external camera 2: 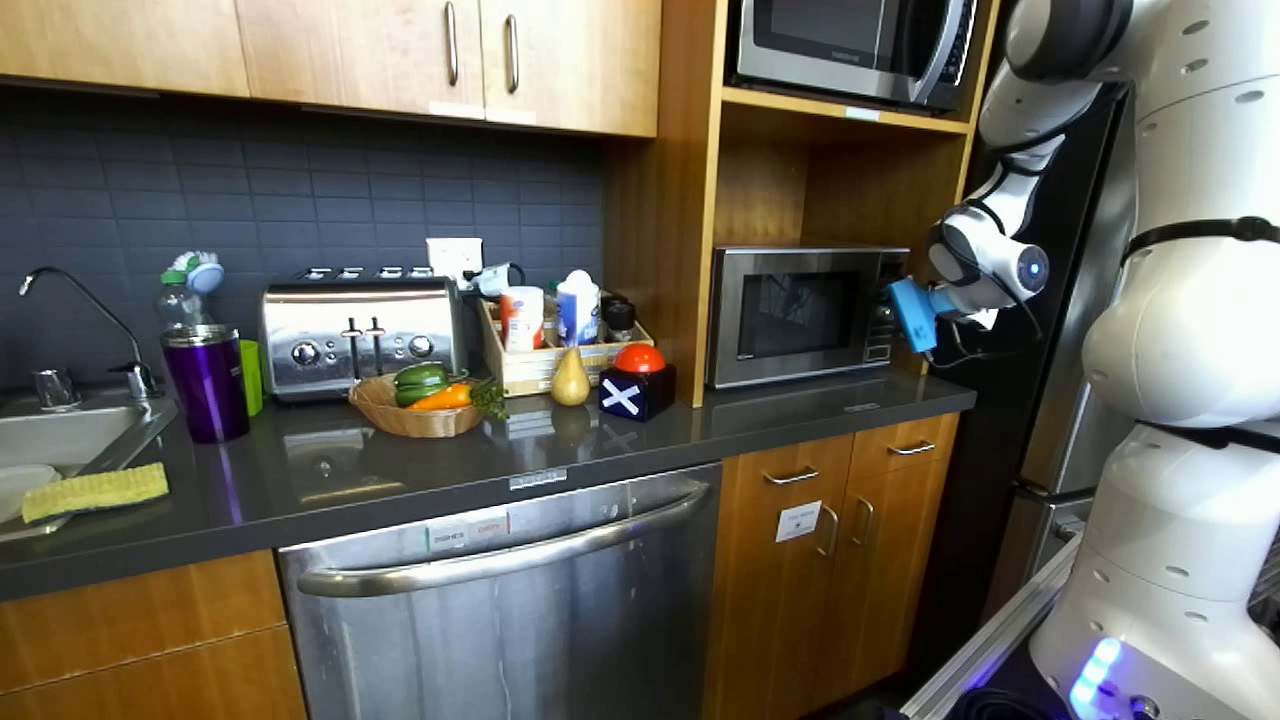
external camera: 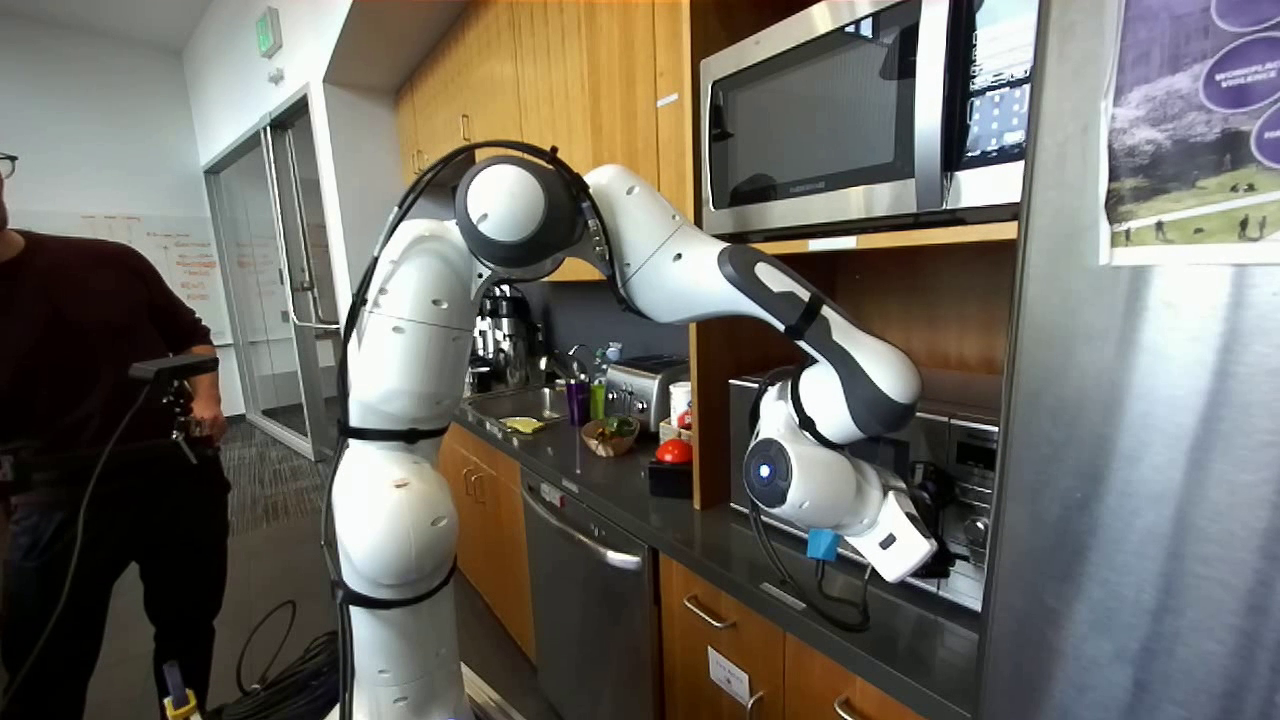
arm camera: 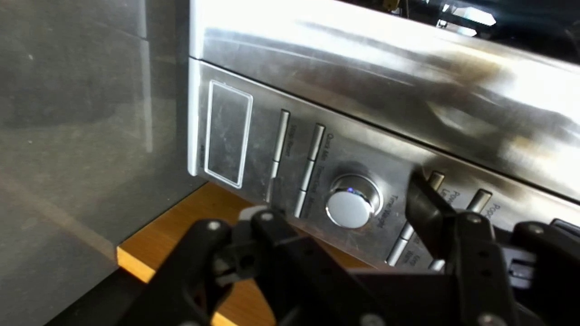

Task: Press a button on the right side of the microwave.

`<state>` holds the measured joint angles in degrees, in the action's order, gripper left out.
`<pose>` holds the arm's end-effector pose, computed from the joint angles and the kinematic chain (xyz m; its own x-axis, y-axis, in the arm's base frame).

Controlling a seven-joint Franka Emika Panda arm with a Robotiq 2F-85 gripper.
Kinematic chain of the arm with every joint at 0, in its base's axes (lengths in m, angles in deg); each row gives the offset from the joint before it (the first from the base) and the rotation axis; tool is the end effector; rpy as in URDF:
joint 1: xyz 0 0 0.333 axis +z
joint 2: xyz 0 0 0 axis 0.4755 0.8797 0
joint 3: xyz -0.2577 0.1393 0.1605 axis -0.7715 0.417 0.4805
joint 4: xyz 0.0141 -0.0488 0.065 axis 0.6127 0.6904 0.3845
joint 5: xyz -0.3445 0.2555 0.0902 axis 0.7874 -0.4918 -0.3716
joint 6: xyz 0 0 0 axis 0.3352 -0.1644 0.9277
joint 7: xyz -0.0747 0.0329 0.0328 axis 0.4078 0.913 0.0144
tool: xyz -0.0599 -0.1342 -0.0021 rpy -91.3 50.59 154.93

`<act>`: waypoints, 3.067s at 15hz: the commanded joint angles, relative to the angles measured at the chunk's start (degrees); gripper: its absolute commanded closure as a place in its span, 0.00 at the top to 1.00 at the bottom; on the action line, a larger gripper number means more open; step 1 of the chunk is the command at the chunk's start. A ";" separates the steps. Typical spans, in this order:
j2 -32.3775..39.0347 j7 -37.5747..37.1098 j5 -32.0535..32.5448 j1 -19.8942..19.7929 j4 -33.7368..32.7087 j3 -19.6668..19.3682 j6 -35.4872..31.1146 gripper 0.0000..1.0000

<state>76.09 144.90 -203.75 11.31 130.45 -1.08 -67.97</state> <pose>0.4517 -0.4417 0.2620 -0.3141 -0.9081 0.2771 -0.4712 -0.1043 -0.8759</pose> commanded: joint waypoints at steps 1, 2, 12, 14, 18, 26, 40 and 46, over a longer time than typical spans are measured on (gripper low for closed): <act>-0.38 0.14 -0.77 0.13 -0.59 -0.17 0.49 0.71; -0.41 0.38 -0.88 0.17 -0.74 -0.22 0.43 0.71; -0.29 2.19 -0.85 0.37 -1.23 -0.29 0.39 0.57; -0.43 2.43 -0.79 0.37 -1.48 -0.31 0.29 0.31; -0.56 2.96 -0.70 0.28 -1.82 -0.38 0.31 0.01; -0.04 2.03 -0.55 -0.37 -1.70 -0.55 0.49 0.00; -3.98 -3.59 8.66 0.21 2.18 -0.61 -8.90 0.00; -7.54 -15.53 23.77 1.08 8.87 2.60 -14.23 0.00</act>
<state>72.60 134.42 -186.04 11.45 134.19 -0.13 -80.18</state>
